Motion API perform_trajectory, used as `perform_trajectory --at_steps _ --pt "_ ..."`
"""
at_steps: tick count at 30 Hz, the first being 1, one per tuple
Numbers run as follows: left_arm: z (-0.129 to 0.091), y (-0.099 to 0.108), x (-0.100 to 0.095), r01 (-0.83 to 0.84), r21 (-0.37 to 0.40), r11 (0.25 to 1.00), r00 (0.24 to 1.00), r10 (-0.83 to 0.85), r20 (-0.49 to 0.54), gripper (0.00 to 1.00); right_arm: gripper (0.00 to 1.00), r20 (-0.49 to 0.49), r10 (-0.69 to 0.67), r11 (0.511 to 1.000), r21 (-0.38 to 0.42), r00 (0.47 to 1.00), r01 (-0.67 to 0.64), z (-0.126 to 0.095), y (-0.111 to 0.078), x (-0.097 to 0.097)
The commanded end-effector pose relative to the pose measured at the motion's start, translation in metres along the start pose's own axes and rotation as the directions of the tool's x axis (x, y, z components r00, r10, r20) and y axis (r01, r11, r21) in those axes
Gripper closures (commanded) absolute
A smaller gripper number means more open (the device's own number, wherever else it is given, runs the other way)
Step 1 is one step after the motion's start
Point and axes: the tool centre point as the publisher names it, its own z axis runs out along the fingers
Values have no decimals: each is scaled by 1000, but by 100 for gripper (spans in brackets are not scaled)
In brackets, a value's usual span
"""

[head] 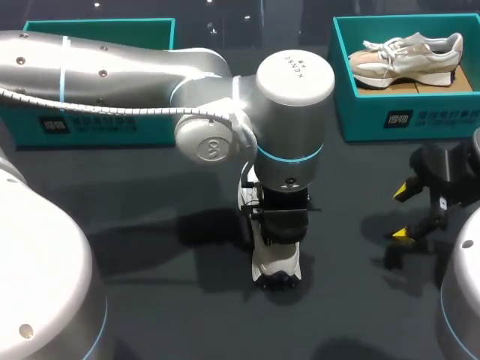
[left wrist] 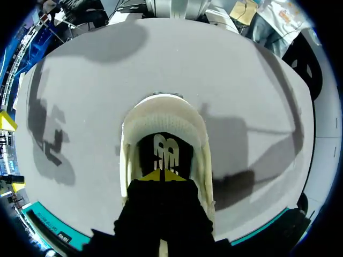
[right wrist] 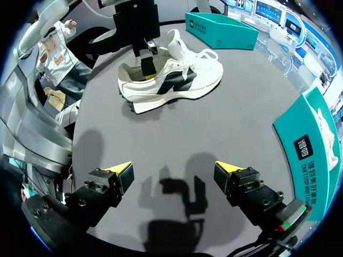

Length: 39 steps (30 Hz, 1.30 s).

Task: Take the shoe out of the shoebox, open the shoe tongue, remove and reinsert the insole, then place the shoe into the shoebox

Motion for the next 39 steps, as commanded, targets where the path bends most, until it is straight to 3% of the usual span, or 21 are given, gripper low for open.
perform_trajectory --at_steps 1,15,22,28,32,36,39 --pt "-28 -1 12 2 -57 998 1000 -2 4 100 0 3 0 1000 1 1000 0 0 0 2" --pt "-24 25 4 10 -97 995 1000 -12 -20 100 0 3 0 1000 1 1000 0 0 0 2" --pt "-20 27 3 -10 -87 996 1000 9 -17 64 0 3 0 1000 1 1000 0 0 0 2" --pt "-20 31 7 -10 -91 996 1000 10 -10 51 0 3 0 1000 1 1000 0 0 0 2" --pt "-20 33 10 4 -89 996 1000 -4 2 16 0 3 0 1000 1 1000 0 0 0 2" --pt "-18 33 13 20 -85 996 1000 -19 10 5 0 3 0 1000 1 1000 0 0 0 2" --pt "-18 34 16 28 -83 996 999 -26 18 5 0 3 0 1000 1 1000 0 0 0 2"
